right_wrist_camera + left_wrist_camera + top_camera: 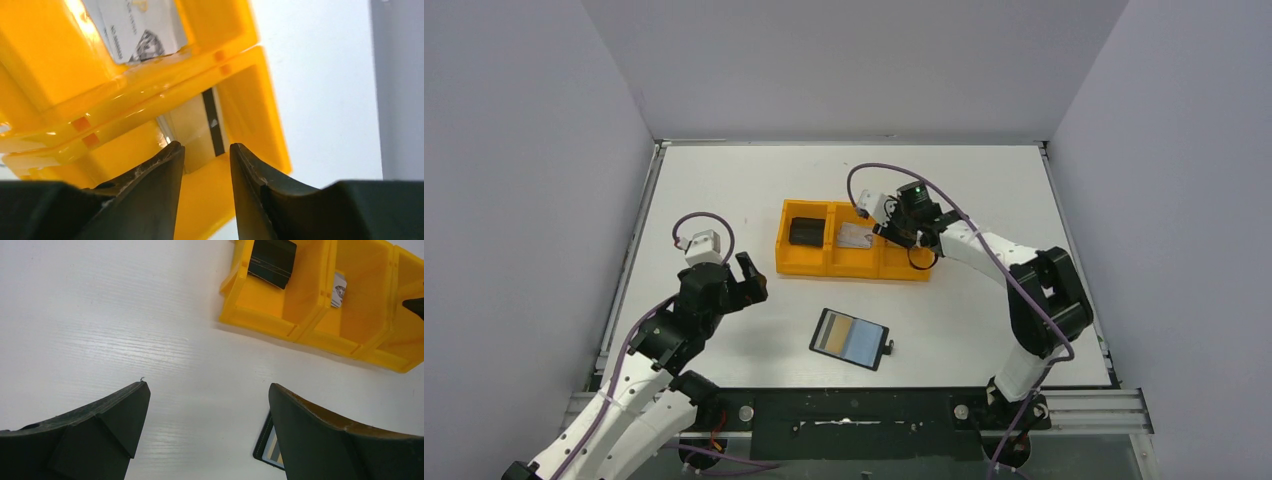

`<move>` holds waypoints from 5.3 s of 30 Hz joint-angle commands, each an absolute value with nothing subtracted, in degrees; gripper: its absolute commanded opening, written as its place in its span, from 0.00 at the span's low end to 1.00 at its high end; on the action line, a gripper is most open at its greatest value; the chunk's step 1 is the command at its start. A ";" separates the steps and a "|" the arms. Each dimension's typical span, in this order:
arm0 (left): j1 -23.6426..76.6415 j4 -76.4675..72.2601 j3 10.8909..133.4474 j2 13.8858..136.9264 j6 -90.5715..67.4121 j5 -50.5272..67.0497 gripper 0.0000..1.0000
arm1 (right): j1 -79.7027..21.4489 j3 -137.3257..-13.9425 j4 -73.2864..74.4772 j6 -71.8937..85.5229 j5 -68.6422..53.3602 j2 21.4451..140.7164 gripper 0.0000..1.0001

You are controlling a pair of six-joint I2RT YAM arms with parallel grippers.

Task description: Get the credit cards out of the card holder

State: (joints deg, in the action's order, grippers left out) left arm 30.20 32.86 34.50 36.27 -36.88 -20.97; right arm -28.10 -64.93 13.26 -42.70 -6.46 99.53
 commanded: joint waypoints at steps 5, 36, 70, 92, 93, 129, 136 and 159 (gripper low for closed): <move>29.74 31.22 36.74 34.83 -37.25 -21.13 0.91 | -28.56 -61.34 1.75 -12.74 -9.78 81.76 0.52; 29.79 30.31 36.10 30.97 -37.51 -18.84 0.91 | -73.53 -65.22 32.52 75.60 38.61 96.36 0.52; 29.95 28.05 35.34 36.57 -37.76 -14.37 0.86 | -73.21 -57.33 17.37 53.51 30.28 98.86 0.33; 32.78 5.97 27.50 54.50 -40.48 16.52 0.45 | -72.75 -30.66 -17.10 72.09 23.21 84.68 0.34; 33.38 4.69 27.24 55.11 -40.52 16.64 0.44 | -72.73 -29.38 -19.09 72.94 22.79 85.07 0.34; 45.13 -0.19 25.66 73.04 -40.68 10.46 0.09 | -67.11 -26.67 -18.01 75.59 14.74 83.86 0.28; 45.17 0.21 24.79 72.47 -40.76 10.21 0.08 | -66.97 -25.49 -21.63 77.87 13.67 86.13 0.25; 45.18 3.50 25.31 72.40 -40.78 5.92 0.00 | -64.62 -15.12 -33.56 78.58 10.03 78.88 0.00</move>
